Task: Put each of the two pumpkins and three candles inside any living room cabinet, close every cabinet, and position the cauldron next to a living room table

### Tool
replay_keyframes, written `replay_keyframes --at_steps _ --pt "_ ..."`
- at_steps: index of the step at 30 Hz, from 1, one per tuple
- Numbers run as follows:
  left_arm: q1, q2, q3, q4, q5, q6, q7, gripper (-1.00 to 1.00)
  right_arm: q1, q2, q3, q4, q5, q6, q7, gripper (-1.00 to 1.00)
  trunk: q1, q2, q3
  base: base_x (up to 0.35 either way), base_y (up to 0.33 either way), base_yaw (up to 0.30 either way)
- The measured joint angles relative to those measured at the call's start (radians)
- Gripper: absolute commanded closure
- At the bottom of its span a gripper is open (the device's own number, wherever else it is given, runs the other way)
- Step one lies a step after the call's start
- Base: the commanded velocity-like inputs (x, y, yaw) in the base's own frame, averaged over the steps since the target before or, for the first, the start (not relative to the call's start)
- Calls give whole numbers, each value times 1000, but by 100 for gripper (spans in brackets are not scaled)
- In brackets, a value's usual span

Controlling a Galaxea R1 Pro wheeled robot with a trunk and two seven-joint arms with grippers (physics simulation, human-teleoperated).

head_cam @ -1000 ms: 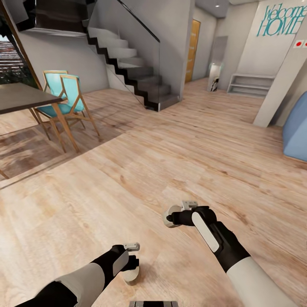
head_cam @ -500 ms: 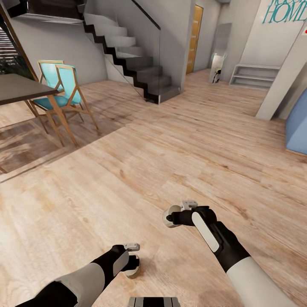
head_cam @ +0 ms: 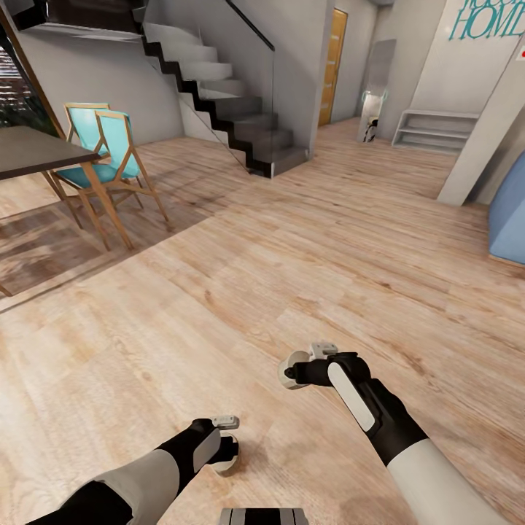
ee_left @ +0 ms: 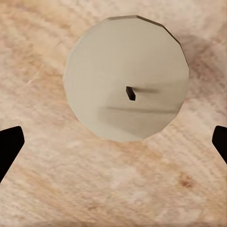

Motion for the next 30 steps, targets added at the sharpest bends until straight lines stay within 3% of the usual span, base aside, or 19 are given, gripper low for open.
replay_keyframes --at_steps 30 --pt "0 0 0 0 0 -1 0 -100 2 0 3 0 0 -4 0 100 0 0 0 25 0 0"
